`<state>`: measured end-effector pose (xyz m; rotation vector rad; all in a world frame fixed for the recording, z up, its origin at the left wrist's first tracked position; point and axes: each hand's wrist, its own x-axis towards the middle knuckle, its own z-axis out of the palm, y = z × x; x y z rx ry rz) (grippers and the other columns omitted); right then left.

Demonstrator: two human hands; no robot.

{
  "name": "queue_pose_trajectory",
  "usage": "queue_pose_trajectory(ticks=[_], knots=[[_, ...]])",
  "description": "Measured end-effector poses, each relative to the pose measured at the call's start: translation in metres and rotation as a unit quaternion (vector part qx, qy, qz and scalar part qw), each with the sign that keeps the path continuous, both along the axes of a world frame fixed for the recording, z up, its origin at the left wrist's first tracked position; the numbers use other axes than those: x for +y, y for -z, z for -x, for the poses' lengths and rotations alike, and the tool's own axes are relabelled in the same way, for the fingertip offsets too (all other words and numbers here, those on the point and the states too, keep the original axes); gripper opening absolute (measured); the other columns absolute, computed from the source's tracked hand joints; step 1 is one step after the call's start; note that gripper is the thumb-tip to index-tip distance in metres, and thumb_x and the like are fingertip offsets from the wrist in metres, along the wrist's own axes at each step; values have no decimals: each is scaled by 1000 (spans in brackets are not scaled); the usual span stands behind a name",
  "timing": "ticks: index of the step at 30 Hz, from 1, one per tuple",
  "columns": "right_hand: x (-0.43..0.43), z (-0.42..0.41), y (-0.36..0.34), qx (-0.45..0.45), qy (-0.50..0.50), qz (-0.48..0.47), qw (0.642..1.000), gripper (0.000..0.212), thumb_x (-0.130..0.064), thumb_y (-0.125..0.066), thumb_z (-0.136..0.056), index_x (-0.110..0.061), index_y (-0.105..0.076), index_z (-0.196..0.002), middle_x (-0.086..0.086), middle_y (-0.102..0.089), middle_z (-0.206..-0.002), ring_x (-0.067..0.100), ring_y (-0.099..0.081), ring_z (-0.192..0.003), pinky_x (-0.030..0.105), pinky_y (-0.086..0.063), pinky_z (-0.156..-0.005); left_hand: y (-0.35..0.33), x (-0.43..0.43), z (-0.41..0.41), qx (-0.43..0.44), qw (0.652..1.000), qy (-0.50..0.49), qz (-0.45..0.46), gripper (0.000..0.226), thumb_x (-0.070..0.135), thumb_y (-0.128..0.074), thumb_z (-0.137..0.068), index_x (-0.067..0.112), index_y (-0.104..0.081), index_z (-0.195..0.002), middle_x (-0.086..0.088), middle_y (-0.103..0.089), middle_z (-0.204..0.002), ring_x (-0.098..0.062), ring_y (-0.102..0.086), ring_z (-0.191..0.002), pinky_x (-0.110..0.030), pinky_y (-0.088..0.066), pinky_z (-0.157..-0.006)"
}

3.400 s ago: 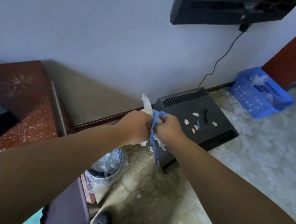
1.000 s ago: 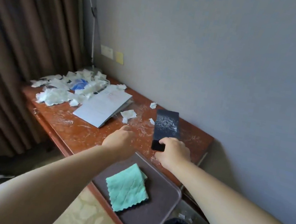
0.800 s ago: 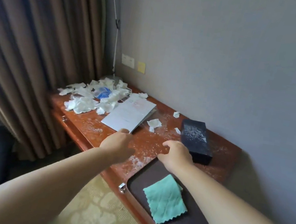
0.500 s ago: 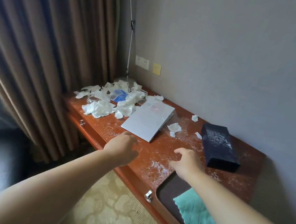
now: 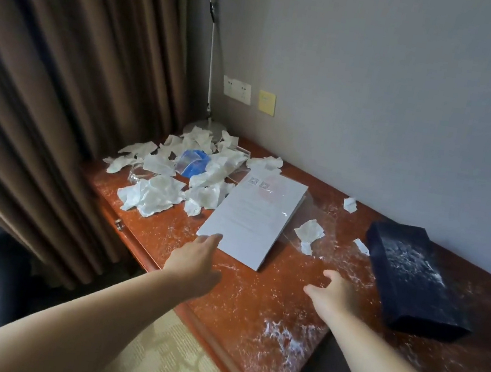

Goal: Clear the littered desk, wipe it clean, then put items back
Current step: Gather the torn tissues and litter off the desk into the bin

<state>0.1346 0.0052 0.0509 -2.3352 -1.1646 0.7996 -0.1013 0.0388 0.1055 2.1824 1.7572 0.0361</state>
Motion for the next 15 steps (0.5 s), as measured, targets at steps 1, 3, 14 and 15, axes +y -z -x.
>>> queue_pose_trajectory(ticks=[1, 3, 14, 15], knots=[[7, -3, 5, -2, 8, 7, 1000, 58, -32, -63, -87, -19, -41, -139, 6, -48, -139, 25, -53, -118, 30, -51, -80, 3, 15, -1, 6, 1000, -11, -8, 72, 26, -59, -89, 23, -18, -149, -1, -28, -153, -22, -38, -132, -35, -40, -104], [18, -10, 13, -10, 19, 23, 1000, 60, -35, -64, -86, -19, -40, -139, 6, -47, -139, 26, -51, -122, 34, -50, -88, 12, 40, -7, 18, 999, -31, -25, 69, 31, -58, -89, 22, -22, -148, 0, -27, -153, -23, -27, -139, -40, -31, -111], [54, -32, 36, -70, 65, 76, 993, 78, -52, -65, -80, -26, -30, -144, 5, -37, -146, 26, -36, -134, 36, -42, -100, 63, 140, -69, 37, 999, 39, -4, 81, 54, -53, -87, 27, -9, -149, -2, 3, -159, -26, 5, -146, -46, -7, -117], [58, -33, 38, -69, 80, 77, 991, 80, -53, -66, -79, -25, -30, -144, 6, -37, -145, 26, -36, -134, 37, -42, -101, 66, 154, -73, 34, 998, 45, -4, 83, 55, -53, -87, 26, -6, -150, -2, 5, -159, -26, 6, -146, -46, -7, -117]])
